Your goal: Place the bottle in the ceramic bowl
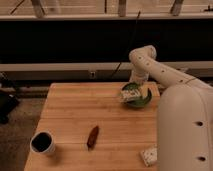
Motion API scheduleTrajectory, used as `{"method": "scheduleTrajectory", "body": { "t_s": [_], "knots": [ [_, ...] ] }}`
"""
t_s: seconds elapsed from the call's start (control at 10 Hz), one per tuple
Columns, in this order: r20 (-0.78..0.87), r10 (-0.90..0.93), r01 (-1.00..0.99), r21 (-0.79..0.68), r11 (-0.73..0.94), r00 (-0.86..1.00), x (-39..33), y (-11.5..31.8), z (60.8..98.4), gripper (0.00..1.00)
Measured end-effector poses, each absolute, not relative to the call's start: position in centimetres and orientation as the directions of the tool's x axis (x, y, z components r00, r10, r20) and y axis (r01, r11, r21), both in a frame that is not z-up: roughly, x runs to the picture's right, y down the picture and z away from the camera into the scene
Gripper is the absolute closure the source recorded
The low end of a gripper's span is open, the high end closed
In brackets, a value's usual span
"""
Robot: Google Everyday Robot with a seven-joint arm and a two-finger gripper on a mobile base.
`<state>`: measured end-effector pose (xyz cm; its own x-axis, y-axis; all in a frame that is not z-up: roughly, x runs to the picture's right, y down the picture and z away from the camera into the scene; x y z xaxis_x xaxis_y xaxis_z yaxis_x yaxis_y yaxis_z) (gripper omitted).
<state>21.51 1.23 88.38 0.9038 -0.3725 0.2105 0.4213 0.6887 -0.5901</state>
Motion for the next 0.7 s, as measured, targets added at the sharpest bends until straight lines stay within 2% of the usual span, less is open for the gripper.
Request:
{"method": "scheduleTrajectory", "body": {
  "t_s": [0.1, 0.2, 0.4, 0.7],
  "knots": [
    [0.209, -0.375, 0.423, -0.588, 0.690, 0.903, 21.37, 1.06, 88.46, 0.33],
    [0.214, -0.375, 0.425, -0.584, 0.692, 0.902, 21.12, 0.88, 88.56, 0.34],
    [0.217, -0.372, 0.425, -0.586, 0.690, 0.902, 21.31, 0.95, 88.45, 0.22],
    [0.220, -0.371, 0.426, -0.589, 0.687, 0.902, 21.24, 1.06, 88.39, 0.20]
  ]
}}
